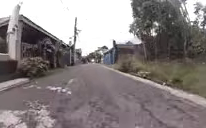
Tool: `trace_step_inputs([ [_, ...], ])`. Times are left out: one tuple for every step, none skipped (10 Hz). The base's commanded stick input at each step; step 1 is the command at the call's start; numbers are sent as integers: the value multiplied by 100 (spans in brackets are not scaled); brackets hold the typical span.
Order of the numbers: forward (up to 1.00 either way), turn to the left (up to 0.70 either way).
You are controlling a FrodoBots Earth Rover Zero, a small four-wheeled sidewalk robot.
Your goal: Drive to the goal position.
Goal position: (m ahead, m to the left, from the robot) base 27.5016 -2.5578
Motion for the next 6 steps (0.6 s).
trace_step_inputs([
  [100, 20],
  [100, 0],
  [100, 0],
  [100, 0],
  [100, 0],
  [100, 0],
])
